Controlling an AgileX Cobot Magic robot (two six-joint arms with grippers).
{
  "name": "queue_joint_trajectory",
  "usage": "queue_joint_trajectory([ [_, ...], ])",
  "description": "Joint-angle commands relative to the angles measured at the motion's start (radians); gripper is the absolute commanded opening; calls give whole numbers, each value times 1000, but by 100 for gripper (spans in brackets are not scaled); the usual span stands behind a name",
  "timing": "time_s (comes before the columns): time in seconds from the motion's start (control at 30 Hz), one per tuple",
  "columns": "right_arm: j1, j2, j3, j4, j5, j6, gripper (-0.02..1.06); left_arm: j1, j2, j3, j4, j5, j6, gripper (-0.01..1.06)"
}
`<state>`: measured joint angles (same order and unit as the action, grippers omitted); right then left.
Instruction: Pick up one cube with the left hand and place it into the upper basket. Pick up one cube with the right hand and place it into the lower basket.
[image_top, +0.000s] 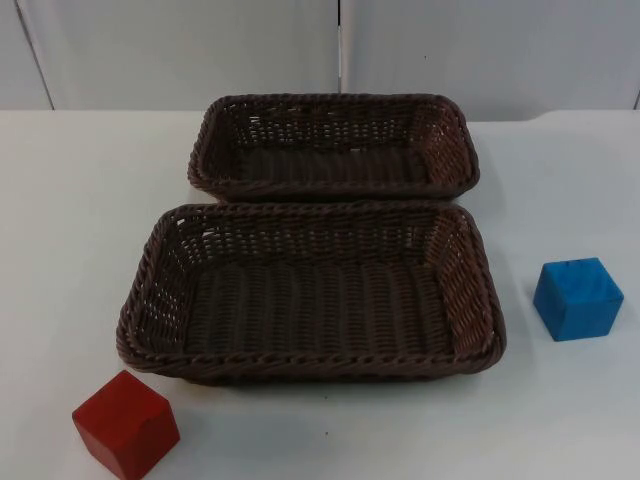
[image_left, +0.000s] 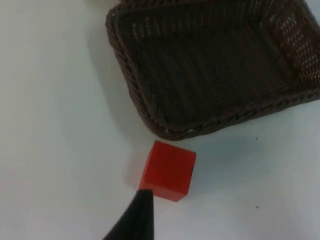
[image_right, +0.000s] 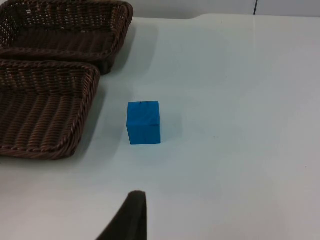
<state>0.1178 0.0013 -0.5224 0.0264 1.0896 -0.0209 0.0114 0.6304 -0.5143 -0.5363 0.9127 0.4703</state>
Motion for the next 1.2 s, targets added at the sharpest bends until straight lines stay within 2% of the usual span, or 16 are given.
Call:
queue_joint_trajectory([
  [0.0, -4, -1, 7, 2, -10, -2, 105, 2, 54, -18, -23, -14, 30, 100],
  [0.43, -4, -1, 7, 2, -10, -2, 105, -24, 316, -73, -30, -61, 85, 100],
  [0.53, -4, -1, 7, 2, -10, -2, 105, -94, 381, -73, 12, -137, 85, 100],
  [0.73, -4, -1, 7, 2, -10, -2, 105, -177, 436, -90, 124, -204, 68, 100],
  [0.9, -4, -1, 7, 2, -10, -2, 105, -230, 471, -90, 160, -242, 56, 100],
  [1.17, -4, -1, 7, 2, -10, -2, 105, -319, 590, -90, 258, -283, -62, 100],
])
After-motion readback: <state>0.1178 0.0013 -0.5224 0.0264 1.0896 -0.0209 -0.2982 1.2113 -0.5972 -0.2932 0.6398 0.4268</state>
